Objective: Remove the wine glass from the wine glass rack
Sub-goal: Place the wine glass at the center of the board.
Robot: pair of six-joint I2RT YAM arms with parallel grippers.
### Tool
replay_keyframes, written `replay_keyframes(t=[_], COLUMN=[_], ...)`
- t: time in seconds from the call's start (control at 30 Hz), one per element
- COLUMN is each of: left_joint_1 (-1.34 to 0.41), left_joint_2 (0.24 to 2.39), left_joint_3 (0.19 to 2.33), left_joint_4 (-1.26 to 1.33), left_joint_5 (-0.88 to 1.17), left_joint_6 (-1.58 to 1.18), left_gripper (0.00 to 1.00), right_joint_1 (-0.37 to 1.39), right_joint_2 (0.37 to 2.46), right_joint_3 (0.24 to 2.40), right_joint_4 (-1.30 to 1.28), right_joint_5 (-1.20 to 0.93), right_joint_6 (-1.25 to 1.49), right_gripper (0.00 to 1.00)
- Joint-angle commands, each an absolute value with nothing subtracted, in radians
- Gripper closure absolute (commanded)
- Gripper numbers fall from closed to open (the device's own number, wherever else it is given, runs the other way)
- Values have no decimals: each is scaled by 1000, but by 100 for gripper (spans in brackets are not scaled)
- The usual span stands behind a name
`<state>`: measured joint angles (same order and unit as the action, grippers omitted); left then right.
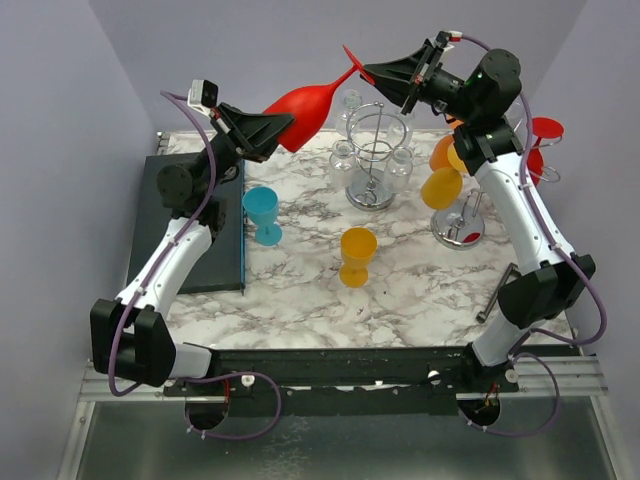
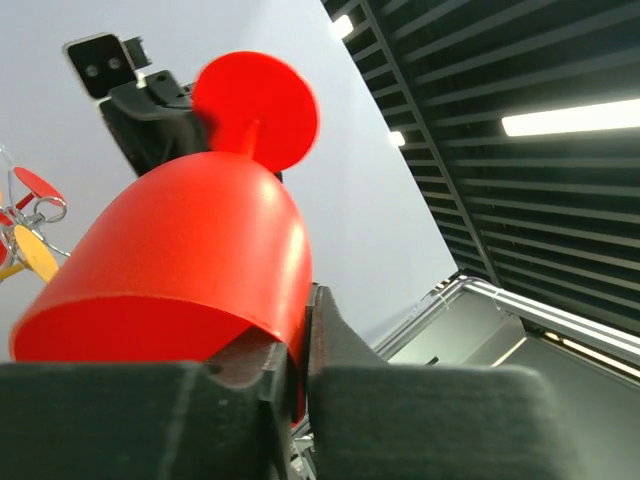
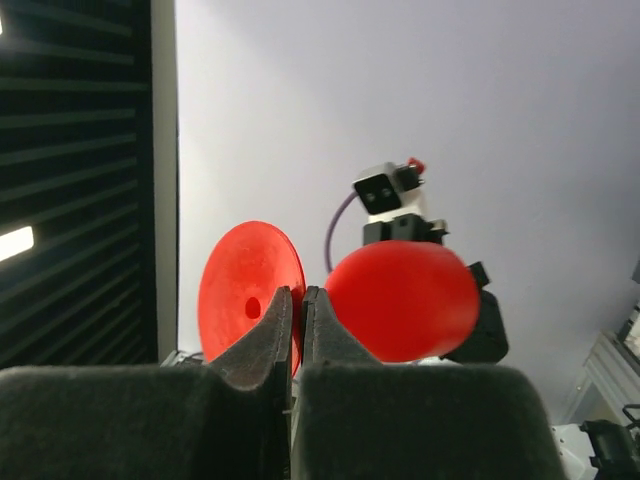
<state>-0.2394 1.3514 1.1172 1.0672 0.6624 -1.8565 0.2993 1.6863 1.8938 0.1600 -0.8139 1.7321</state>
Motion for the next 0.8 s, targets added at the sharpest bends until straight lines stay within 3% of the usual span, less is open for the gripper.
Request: replay_keyframes(t=[0.0,0.1,0.27,0.33,0.6,0.77], left_joint_1=[-241,-241,-240,-238,-238,-243], left_joint_2=[1333,1320,1272,1252,1225,1202], left_joint_3=[1117,1118,1185,1222,1456,1526], left_joint_4=[1056,1016,720,578,-224,-535], left_joint_5=[697,705,747,750,685,604], left_joint_6=[-1835,-1807,-1617,-1536,-1131,-963], left_gripper=[100,100,100,100,100,100], right_joint_1=[307,308,307,307,308,307], right_joint_2=[1630,1585,1561,1552,1497,1446], right_joint_3=[1867,1839,1919,1947,2025,2013], right_joint_4=[16,-72,-284,-361,-588,-648], right_joint_5=[-718,-643,-522,-469,-237,-128], right_joint_6=[1537,1434,1220,1152,898,782], right_gripper=[99,83,40,29,1,0])
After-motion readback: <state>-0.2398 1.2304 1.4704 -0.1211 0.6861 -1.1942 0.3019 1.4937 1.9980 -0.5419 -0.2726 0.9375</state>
